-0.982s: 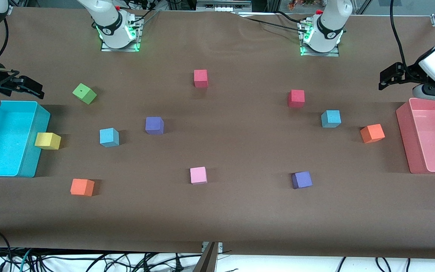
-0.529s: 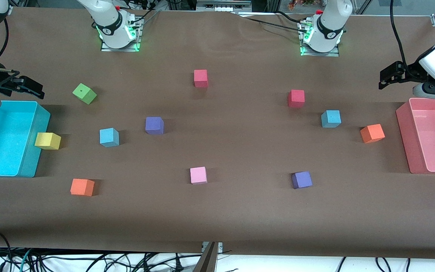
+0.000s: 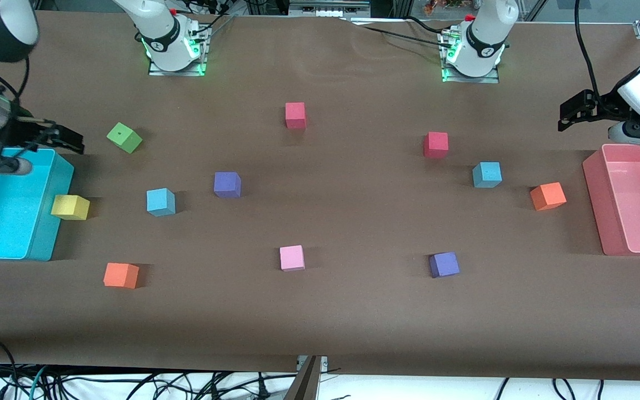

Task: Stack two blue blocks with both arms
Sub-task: 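Reach the right gripper down to the light blue cube near the yellow block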

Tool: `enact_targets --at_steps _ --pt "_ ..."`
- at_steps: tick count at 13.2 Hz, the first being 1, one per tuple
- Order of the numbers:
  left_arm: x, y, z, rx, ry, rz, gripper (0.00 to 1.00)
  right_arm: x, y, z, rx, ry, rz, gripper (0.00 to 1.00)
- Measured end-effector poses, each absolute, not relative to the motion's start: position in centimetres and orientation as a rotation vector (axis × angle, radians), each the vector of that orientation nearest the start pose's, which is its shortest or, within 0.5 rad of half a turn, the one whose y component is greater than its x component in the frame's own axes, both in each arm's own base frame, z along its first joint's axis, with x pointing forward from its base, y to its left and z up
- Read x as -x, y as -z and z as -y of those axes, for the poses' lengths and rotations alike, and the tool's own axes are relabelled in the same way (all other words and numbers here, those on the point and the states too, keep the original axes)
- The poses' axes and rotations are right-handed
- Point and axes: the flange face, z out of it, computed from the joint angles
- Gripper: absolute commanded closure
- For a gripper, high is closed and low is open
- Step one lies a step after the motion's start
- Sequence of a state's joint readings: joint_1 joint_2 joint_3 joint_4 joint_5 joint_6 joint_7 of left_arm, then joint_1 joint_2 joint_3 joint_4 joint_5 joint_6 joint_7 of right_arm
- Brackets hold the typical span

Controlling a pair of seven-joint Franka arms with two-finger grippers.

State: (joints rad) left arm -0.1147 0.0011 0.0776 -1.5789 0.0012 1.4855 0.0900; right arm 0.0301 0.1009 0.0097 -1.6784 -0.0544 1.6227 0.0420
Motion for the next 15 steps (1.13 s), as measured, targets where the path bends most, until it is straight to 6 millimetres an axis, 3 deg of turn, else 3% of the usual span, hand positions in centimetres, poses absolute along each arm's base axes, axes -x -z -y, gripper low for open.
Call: enact_targets --at_steps 3,7,11,15 --pt "-54.5 -61.3 2.0 3.134 -0.148 -0.199 0.0 -59.0 -46.9 -4.3 3.185 -0.376 0.081 0.0" --pt "-54.4 -61.4 2.0 3.134 -0.146 -0.2 0.0 -60.6 -41.2 -5.1 3.177 -0.448 0.105 0.0" --pt "-54.3 -61.6 2.0 3.135 -0.139 -0.201 0.0 -60.8 -35.9 -5.3 3.182 -0.336 0.12 0.0" --pt "-54.3 -61.7 2.1 3.135 -0.139 -0.201 0.0 -59.0 -29.2 -5.6 3.177 -0.183 0.176 0.0"
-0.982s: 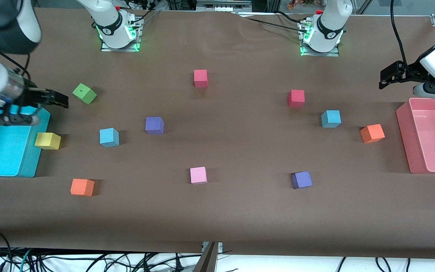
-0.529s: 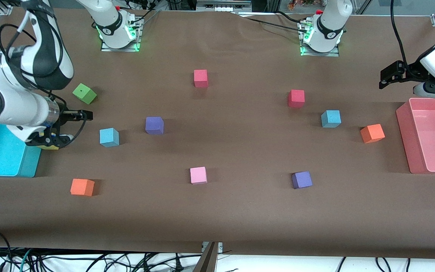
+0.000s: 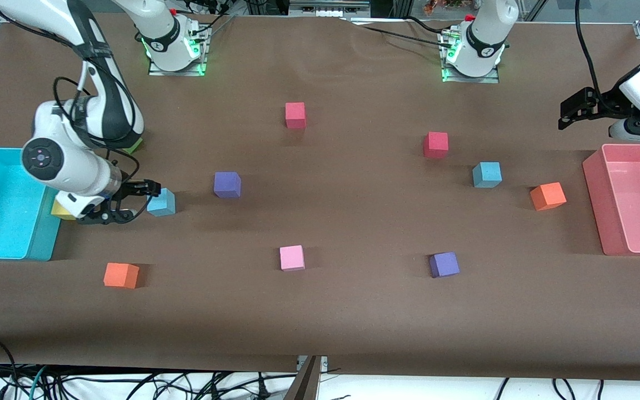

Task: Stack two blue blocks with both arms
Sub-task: 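Reach the right gripper down to the light blue cube near the yellow block, then close the right gripper on the light blue cube and lift it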

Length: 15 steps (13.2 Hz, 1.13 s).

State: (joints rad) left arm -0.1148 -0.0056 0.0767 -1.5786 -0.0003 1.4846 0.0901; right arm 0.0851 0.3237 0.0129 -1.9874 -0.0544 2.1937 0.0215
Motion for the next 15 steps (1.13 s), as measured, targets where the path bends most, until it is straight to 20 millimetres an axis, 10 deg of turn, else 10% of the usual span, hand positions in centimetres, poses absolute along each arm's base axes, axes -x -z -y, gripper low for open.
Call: enact_targets --at_steps 10,12,14,15 --pt "-54.0 -63.1 1.2 3.139 -0.096 -0.178 0.0 -57.9 -20.9 -5.7 3.162 -0.137 0.237 0.01" --pt "-54.0 -63.2 1.3 3.139 -0.091 -0.179 0.0 -57.8 -20.7 -5.7 3.162 -0.144 0.238 0.3" --pt "-54.0 -63.2 1.3 3.139 -0.091 -0.179 0.0 -57.7 -20.3 -5.6 3.161 -0.154 0.244 0.96" --pt "-54.0 -63.2 1.2 3.139 -0.091 -0.179 0.0 -57.7 -20.1 -5.6 3.159 -0.161 0.254 1.0"
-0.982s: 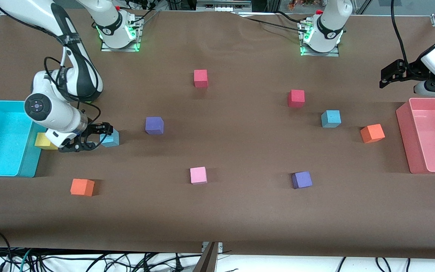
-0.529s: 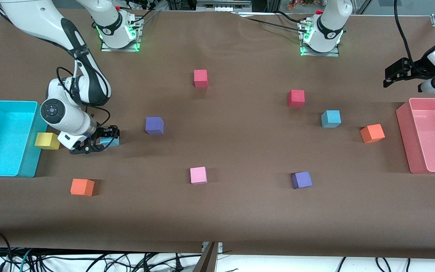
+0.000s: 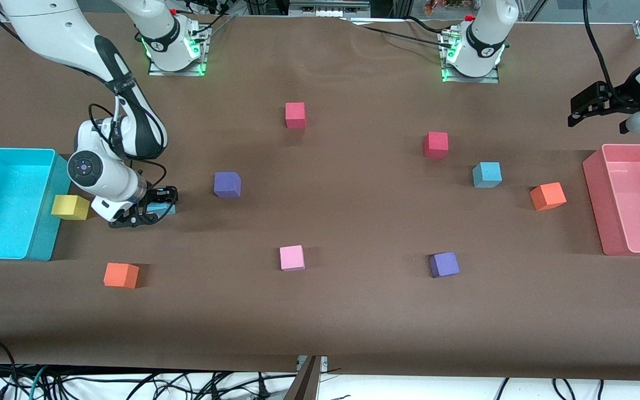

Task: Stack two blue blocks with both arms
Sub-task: 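Close the right gripper on the light blue cube and lift it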

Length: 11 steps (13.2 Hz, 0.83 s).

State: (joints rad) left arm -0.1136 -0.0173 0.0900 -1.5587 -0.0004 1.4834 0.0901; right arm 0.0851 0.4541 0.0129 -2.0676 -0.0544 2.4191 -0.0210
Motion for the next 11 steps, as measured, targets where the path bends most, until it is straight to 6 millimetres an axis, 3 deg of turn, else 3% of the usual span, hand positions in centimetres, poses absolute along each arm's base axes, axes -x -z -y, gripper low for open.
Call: enact_targets --at_steps 4,6,9,11 --pt "-54.0 -63.2 1.2 3.139 -0.091 -0.177 0.0 -57.8 -20.3 -5.6 3.148 -0.19 0.342 1.0" --pt "-54.0 -63.2 1.2 3.139 -0.091 -0.177 0.0 -58.6 -21.5 -5.8 3.145 -0.242 0.351 1.0" --pt "-53.9 -63.2 1.2 3.139 -0.097 -0.177 0.0 -61.3 -26.6 -8.7 3.125 -0.299 0.393 1.0" --pt "-53.9 -63.2 1.1 3.139 -0.1 -0.176 0.0 -62.7 -31.0 -12.9 3.088 -0.305 0.365 1.0"
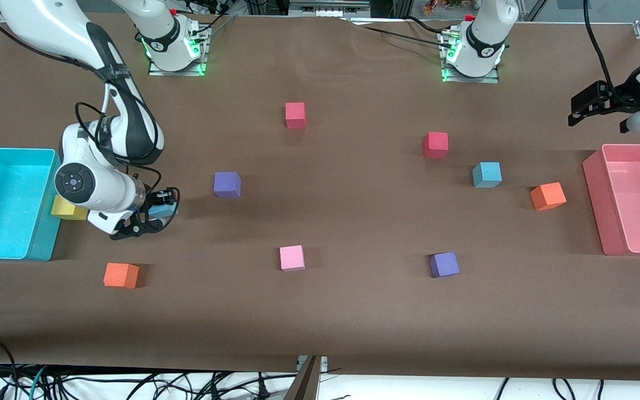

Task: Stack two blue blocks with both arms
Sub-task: 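Carry the light blue cube with the right gripper to the table center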

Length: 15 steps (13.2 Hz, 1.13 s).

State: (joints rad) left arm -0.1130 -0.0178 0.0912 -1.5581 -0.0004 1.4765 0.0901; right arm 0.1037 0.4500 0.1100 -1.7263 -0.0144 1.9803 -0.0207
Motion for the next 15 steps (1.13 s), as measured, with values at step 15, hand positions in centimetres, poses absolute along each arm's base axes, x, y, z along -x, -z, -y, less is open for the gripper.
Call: enact_targets --at_steps 15 --pt "-53.9 -63.3 0.5 3.142 -0.102 -0.156 0.0 -54.4 -27.3 -50.9 3.101 -0.321 -0.014 1.0"
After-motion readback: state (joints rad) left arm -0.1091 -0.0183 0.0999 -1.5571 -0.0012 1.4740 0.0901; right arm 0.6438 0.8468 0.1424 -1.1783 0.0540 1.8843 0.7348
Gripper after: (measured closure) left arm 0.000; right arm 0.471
